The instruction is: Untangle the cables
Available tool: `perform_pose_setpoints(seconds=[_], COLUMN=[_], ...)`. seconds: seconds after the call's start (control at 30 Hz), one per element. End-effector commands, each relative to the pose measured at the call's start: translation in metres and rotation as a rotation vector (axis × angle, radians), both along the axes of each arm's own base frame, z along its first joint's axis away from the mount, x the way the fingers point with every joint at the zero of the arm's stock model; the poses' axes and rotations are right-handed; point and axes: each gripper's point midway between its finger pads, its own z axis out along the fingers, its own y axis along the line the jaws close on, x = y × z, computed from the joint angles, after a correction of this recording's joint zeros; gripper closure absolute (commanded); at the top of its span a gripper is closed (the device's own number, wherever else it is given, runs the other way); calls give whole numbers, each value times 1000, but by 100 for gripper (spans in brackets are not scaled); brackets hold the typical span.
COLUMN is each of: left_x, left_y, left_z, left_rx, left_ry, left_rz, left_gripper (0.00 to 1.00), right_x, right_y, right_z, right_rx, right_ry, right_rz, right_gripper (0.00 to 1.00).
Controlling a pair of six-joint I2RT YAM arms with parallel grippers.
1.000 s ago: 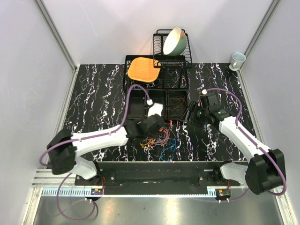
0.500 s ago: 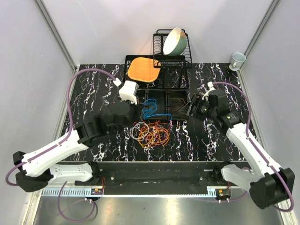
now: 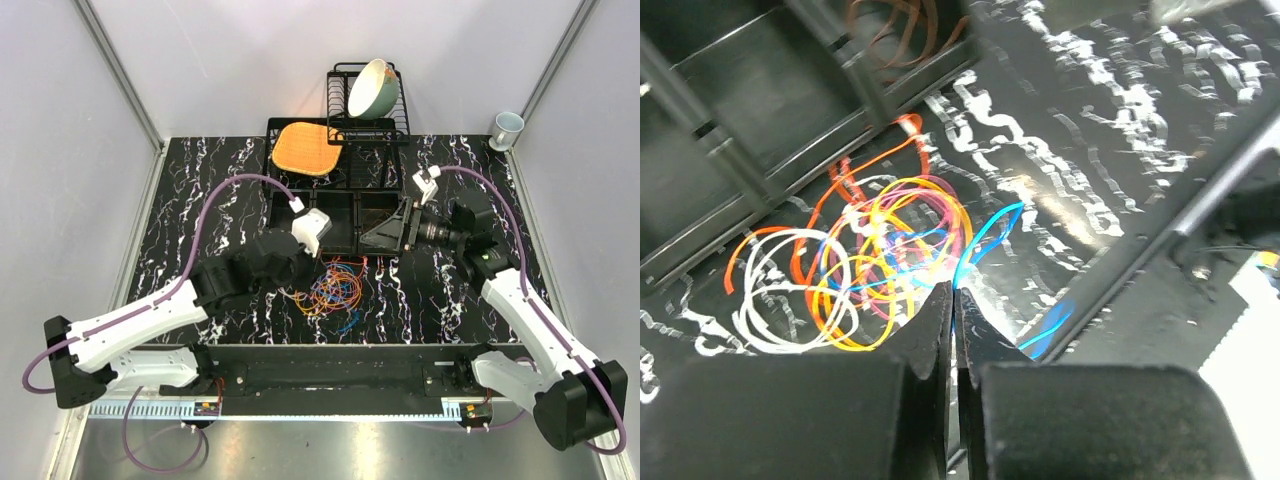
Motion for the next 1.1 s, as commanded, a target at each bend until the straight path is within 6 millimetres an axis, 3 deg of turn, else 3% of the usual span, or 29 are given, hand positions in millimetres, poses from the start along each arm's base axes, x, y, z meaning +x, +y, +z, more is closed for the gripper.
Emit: perform_pose_setpoints(seconds=[0.0, 0.1, 0.53, 1.07], left_x=[-12, -8, 2, 3], left_y=[-23, -24, -26, -18], left_z=[58, 65, 78, 97], left_rx=[-167, -178, -231, -305], left_ry=[-39, -44, -28, -29], left_rz=[-131, -115, -119, -129], left_gripper=[99, 99, 100, 100], right_x=[-17, -20, -35, -28], right_y=[11, 13, 24, 31], right_z=[34, 36, 25, 15], right_rx=[102, 105, 110, 66], right_ry=[-101, -107, -101, -113], right_rz=[166, 202, 274, 266], right_gripper=[29, 33, 32, 35])
